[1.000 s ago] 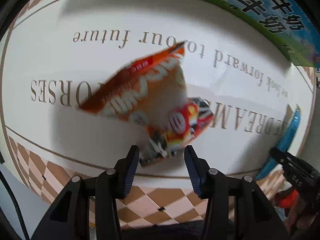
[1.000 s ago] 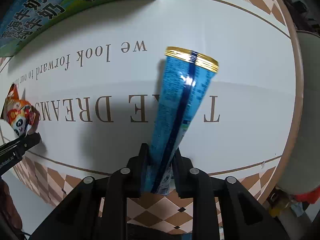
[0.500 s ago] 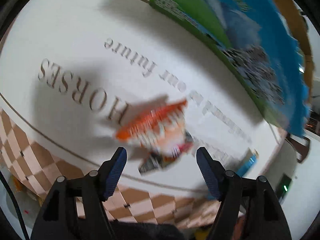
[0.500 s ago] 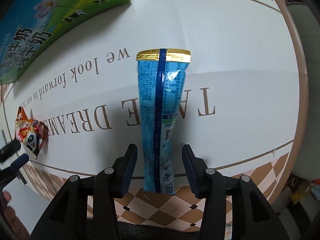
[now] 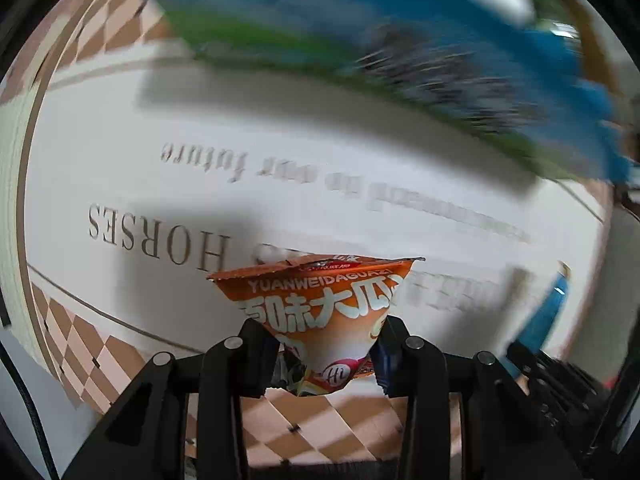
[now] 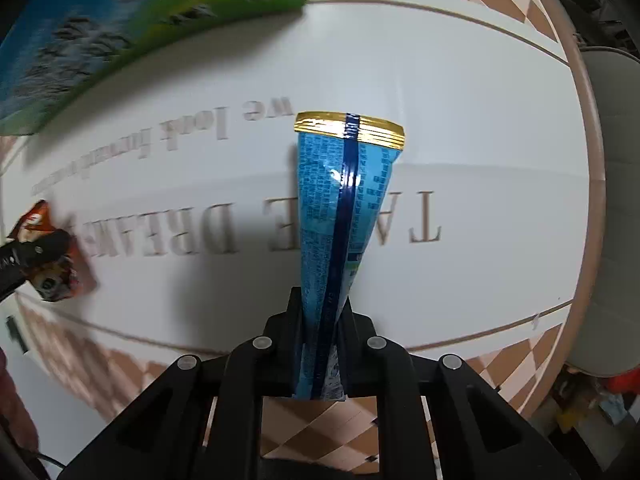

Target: Organize soft objects

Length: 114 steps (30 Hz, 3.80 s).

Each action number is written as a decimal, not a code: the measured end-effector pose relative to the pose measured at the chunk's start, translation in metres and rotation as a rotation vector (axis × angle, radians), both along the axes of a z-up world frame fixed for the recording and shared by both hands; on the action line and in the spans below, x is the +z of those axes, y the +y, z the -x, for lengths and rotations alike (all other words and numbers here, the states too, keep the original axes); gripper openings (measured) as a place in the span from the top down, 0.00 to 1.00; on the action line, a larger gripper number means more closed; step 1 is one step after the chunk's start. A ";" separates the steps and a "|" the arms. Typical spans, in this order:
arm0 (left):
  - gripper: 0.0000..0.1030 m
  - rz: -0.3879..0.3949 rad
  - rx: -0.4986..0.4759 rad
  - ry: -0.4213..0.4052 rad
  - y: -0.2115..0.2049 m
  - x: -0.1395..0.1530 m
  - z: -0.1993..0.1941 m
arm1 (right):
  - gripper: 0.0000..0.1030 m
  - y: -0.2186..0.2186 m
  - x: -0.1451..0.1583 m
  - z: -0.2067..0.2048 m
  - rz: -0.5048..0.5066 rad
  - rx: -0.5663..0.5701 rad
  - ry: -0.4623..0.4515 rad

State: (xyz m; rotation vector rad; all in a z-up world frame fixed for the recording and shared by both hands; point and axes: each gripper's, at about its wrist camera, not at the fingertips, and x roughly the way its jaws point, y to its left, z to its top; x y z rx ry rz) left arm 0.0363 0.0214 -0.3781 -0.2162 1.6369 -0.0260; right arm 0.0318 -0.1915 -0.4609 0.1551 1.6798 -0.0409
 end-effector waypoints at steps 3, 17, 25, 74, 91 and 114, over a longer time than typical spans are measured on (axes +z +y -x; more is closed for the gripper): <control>0.65 0.092 -0.039 -0.073 -0.013 0.055 -0.010 | 0.85 0.007 0.047 0.001 -0.097 0.022 -0.067; 0.65 0.282 0.153 -0.027 -0.004 0.104 -0.206 | 0.85 -0.001 0.185 -0.151 -0.209 -0.302 -0.420; 0.65 0.323 0.156 0.161 -0.006 0.039 -0.229 | 0.86 0.001 0.122 -0.199 -0.243 -0.426 -0.337; 0.00 -0.115 -0.096 -0.244 0.029 0.141 -0.128 | 0.00 0.064 0.183 -0.155 0.135 0.064 -0.325; 0.00 -0.203 -0.074 -0.549 0.030 0.255 0.006 | 0.00 0.063 0.292 -0.036 0.134 0.082 -0.556; 0.00 -0.106 -0.099 -0.693 0.016 0.358 0.122 | 0.00 0.053 0.430 0.123 0.124 0.057 -0.781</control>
